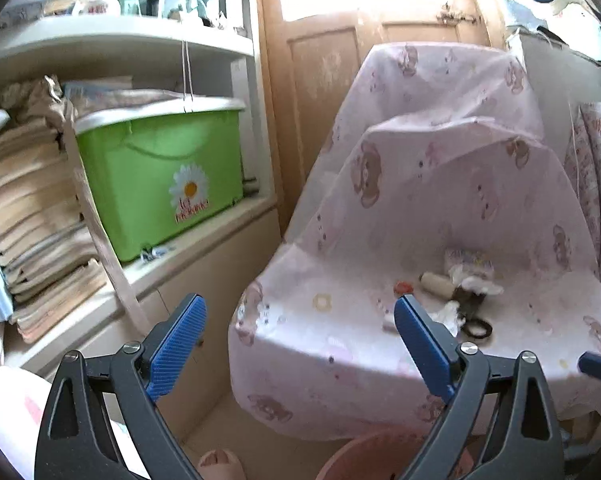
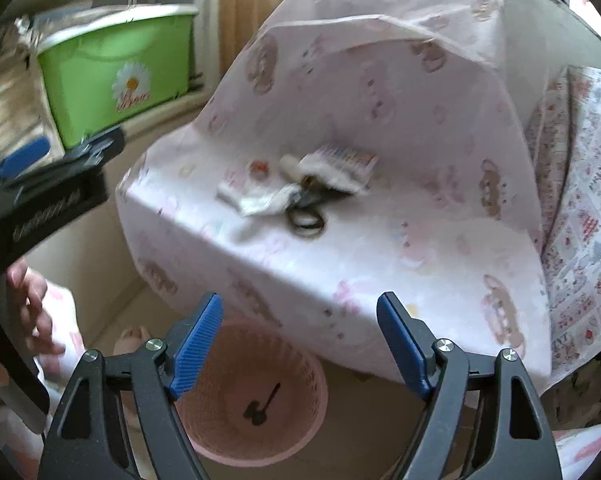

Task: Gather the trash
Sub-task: 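Raise both open tools back toward the items on the chair seat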

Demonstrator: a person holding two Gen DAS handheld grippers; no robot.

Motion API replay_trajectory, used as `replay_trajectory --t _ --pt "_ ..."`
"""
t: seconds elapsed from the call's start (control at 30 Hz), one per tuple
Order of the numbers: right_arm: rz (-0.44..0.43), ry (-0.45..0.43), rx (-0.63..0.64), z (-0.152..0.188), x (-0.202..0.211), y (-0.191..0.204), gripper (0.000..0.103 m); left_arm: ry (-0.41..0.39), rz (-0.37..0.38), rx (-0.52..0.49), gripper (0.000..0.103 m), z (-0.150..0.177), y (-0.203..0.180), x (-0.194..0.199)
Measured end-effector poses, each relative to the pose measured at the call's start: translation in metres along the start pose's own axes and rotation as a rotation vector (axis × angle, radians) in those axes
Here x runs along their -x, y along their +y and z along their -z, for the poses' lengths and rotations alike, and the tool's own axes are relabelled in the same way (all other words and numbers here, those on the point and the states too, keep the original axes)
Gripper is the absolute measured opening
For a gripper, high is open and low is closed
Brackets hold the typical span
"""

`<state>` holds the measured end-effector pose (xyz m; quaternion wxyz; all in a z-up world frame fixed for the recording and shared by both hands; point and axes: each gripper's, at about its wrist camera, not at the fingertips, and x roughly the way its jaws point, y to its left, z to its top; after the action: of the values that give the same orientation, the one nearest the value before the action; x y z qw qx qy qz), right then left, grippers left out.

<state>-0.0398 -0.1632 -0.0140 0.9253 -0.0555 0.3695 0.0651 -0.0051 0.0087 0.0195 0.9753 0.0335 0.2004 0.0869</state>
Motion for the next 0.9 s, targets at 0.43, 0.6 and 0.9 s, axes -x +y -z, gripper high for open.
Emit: replay_trajectory --t 0.43,0.6,0.9 --pt "0.109 -0.124 -0.054 -0.071 0.015 -0.071 0.085 0.152 0.243 -0.051 0.102 -0.061 -0.025 -0.009" --pt "0.162 -0.196 -0.024 -0.102 0.017 -0.077 0.094 0.184 0.301 0.001 0.102 -0.079 -0.025 -0.027" --pt "0.154 -0.110 -0.047 -0.076 -0.025 -0.071 0.094 0.325 0.311 -0.010 0.082 -0.023 -0.030 -0.065"
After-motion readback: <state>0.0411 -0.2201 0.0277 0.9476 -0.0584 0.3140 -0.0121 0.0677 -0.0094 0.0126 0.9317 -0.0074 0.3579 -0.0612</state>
